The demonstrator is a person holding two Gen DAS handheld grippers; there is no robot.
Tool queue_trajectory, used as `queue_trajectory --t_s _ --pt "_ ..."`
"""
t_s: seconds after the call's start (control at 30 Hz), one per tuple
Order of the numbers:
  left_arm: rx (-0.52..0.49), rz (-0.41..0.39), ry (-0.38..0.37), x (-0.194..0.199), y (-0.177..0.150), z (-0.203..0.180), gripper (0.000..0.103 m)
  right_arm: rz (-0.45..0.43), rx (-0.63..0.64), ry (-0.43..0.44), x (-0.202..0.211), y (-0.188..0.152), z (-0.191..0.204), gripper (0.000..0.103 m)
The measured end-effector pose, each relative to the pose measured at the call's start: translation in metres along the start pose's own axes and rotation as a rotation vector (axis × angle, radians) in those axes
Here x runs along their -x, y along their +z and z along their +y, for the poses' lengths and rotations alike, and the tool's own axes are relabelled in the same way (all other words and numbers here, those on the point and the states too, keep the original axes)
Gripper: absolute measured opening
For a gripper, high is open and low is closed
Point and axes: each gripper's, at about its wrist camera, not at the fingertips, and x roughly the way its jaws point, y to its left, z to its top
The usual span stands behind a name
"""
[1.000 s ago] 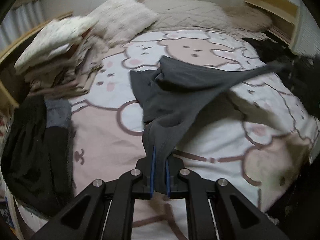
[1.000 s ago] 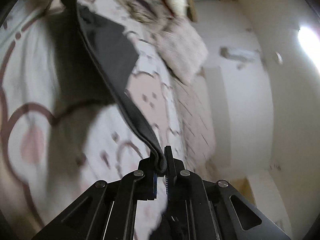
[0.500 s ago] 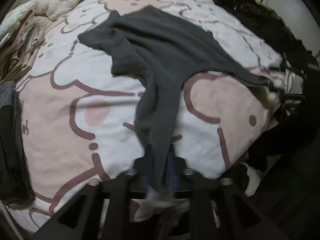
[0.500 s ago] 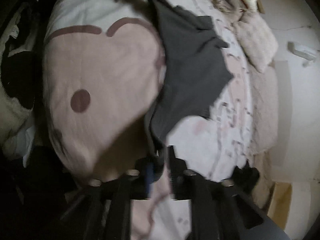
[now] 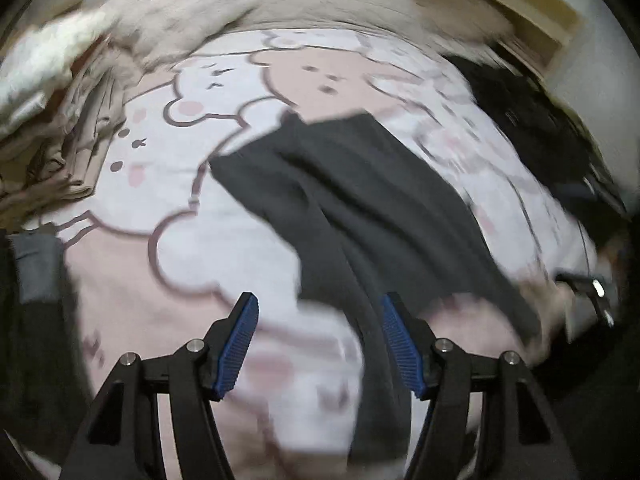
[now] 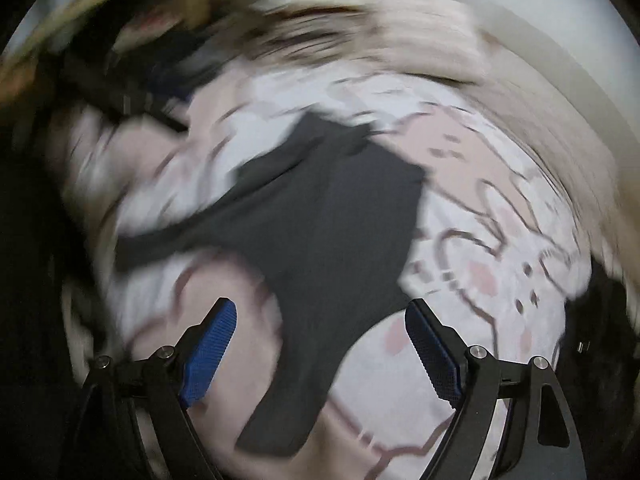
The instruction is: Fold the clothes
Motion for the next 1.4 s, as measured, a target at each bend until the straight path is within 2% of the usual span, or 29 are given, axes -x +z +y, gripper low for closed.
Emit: queue_trajectory --t_s 0.03,0.17,0.3,0.37,0.4,0.5,0.57,0.6,0.63,0.67,0.77,0.93,1.2,1.23,1.27,1.33,1.4 --pt "0.043 0.008 -0.016 -0.013 0.012 0.005 0.053 -0.020 -0.075 -0.002 -0.001 0.010 -0.017 0.086" --pt "0.191 0.049 -0.069 -0.061 0.052 0.019 0.052 -0.016 -0.245 -0.023 -0.024 0.021 -0.063 0.086" --pt "0.213 0.105 -0.017 -0.092 0.067 0.018 0.052 0.018 -0.312 -0.035 -0.051 0.024 -0.087 0.086" --pt "0.183 0.146 0.026 -0.099 0.064 0.020 0.029 0.033 -0.335 -0.035 -0.063 0.024 -0.096 0.086" --pt "0.167 0.167 0.048 -0.103 0.063 0.021 0.013 0.039 -0.347 -0.031 -0.068 0.024 -0.101 0.086" --pt "0.118 0.210 0.119 -0.107 0.056 0.025 0.006 0.049 -0.398 -0.008 -0.081 0.024 -0.117 0.085" --pt "0.088 0.210 0.192 -0.096 0.044 0.038 0.006 0.055 -0.433 0.010 -0.089 0.025 -0.127 0.070" --pt "0.087 0.217 0.223 -0.091 0.037 0.048 0.005 0.060 -0.449 0.017 -0.092 0.026 -0.132 0.068" --pt "0.090 0.227 0.252 -0.086 0.029 0.059 0.005 0.060 -0.470 0.029 -0.096 0.027 -0.138 0.060" --pt "0.108 0.238 0.260 -0.081 0.022 0.070 0.005 0.059 -0.493 0.040 -0.101 0.028 -0.143 0.054" --pt "0.158 0.244 0.257 -0.061 0.001 0.094 0.006 0.053 -0.538 0.085 -0.113 0.035 -0.152 0.047" --pt "0.179 0.237 0.237 -0.038 -0.021 0.102 0.006 0.038 -0.503 0.112 -0.142 0.060 -0.152 0.045" --pt "0.167 0.231 0.216 -0.034 -0.028 0.096 0.006 0.115 -0.448 0.117 -0.199 0.082 -0.143 0.045" --pt "0.173 0.230 0.209 -0.034 -0.028 0.097 0.006 0.117 -0.438 0.114 -0.203 0.083 -0.141 0.036" --pt "0.183 0.229 0.202 -0.033 -0.028 0.098 0.006 0.106 -0.398 0.109 -0.199 0.087 -0.135 0.009" --pt "0.214 0.228 0.180 -0.032 -0.029 0.103 0.006 0.075 -0.315 0.070 -0.188 0.094 -0.121 0.005" --pt "0.238 0.227 0.163 -0.030 -0.029 0.107 0.006 0.006 -0.140 -0.009 -0.172 0.103 -0.090 0.005"
